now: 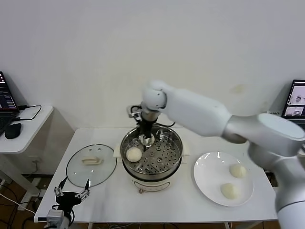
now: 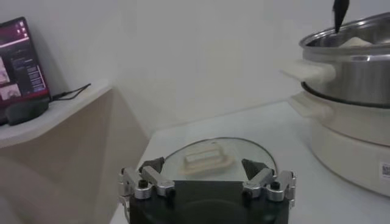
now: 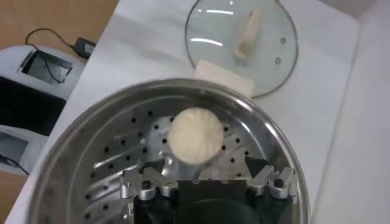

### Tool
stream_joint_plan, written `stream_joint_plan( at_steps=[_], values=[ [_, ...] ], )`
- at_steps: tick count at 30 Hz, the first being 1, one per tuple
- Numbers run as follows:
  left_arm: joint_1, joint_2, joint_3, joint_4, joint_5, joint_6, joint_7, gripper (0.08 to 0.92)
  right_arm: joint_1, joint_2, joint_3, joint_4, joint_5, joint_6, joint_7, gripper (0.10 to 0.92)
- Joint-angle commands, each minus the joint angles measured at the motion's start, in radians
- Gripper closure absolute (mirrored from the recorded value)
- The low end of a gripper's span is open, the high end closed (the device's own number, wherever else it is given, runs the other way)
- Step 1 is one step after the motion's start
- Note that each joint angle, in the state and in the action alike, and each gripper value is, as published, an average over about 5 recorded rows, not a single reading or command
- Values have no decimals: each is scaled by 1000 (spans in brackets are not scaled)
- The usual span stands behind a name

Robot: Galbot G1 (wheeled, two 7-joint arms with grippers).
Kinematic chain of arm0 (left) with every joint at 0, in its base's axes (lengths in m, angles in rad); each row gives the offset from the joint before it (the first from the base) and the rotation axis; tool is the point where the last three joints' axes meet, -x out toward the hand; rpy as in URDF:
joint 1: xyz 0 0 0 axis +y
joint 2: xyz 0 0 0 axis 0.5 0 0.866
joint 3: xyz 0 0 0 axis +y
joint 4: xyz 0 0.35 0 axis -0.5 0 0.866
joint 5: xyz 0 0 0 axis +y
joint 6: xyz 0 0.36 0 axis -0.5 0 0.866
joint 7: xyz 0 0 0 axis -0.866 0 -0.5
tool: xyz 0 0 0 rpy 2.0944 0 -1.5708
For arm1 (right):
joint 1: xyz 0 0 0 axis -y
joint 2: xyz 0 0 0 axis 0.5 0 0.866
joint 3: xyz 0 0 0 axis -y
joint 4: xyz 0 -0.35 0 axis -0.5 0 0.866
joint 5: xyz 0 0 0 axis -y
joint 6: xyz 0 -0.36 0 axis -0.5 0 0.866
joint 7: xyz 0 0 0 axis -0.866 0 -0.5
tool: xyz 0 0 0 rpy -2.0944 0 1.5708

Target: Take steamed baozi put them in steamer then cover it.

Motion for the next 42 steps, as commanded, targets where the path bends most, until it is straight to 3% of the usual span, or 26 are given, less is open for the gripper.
stream_joint_plan(
  at_steps=[1, 10, 21, 35, 42],
  values=[
    [14, 1, 0, -14, 1, 1, 0, 177, 54, -314, 25, 234, 24, 26, -15, 203],
    [8, 0, 14, 1, 11, 1, -1, 177, -48, -617, 77, 335, -100, 112, -45, 203],
    [19, -6, 20, -18, 12, 9, 5, 177, -401, -788, 230, 409, -250, 170, -59, 203],
    [23, -12, 33, 10, 24, 9, 6, 177, -603, -732, 299, 332, -412, 188, -4, 203],
    [22, -9, 27, 18, 27, 11, 6, 177, -646, -705, 318, 316, -418, 169, -14, 203]
  ],
)
